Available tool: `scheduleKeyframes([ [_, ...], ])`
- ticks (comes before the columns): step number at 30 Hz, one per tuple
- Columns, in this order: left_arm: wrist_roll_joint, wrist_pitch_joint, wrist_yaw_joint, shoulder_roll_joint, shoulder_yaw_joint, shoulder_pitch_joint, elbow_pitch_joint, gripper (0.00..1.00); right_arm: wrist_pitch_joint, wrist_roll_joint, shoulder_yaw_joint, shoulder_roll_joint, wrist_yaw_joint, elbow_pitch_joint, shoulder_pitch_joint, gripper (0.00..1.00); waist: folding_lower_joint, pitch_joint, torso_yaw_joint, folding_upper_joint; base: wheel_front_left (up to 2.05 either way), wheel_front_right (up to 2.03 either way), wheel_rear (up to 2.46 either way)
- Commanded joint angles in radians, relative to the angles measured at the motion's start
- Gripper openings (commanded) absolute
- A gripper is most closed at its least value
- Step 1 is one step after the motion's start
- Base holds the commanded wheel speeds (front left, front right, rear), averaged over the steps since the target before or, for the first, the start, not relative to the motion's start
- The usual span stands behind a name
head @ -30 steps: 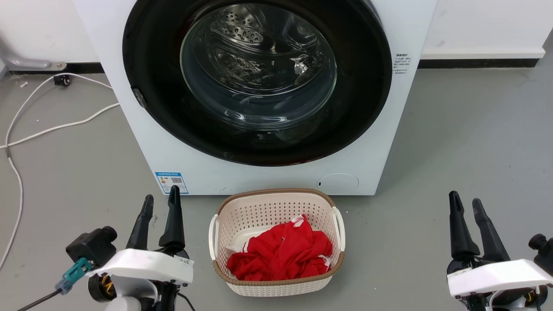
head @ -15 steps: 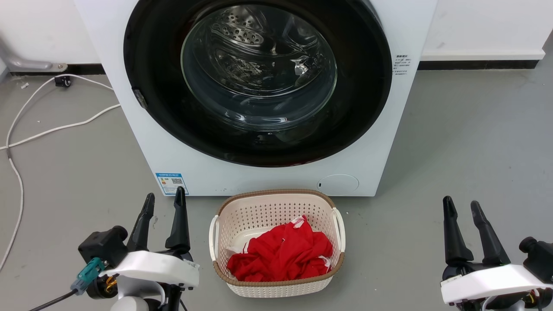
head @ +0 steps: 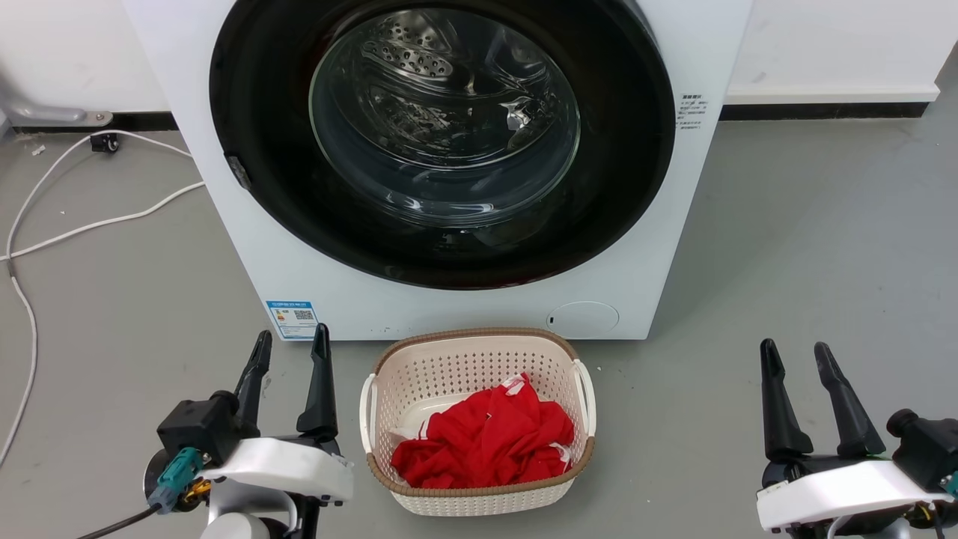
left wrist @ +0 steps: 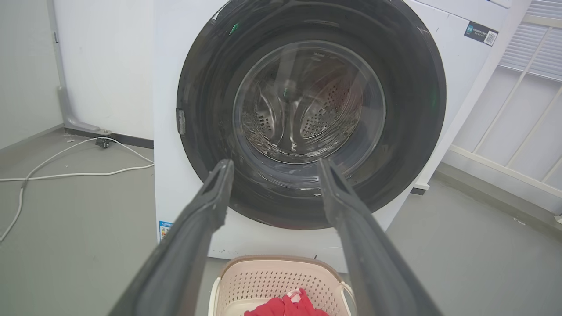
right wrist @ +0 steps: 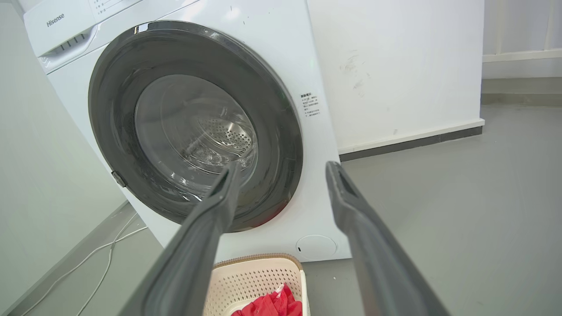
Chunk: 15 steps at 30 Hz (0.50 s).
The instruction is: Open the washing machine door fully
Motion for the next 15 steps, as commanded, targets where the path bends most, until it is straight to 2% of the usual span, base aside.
scheduleKeyframes([
  [1, 0.024, -0.009, 0.004, 0.000, -0.004, -0.014, -0.004, 1.00, -0.007, -0.019, 0.002, 0.003, 0.000, -0.010, 0.009, 1.00, 0.0000, 0.000, 0.000, 0.0000, 0.00, 0.00, 0.00],
  [15, 0.124, -0.036, 0.010, -0.001, -0.016, -0.007, -0.004, 1.00, -0.023, -0.119, 0.003, 0.004, 0.000, -0.011, 0.016, 1.00, 0.0000, -0.004, 0.003, 0.0000, 0.00, 0.00, 0.00],
])
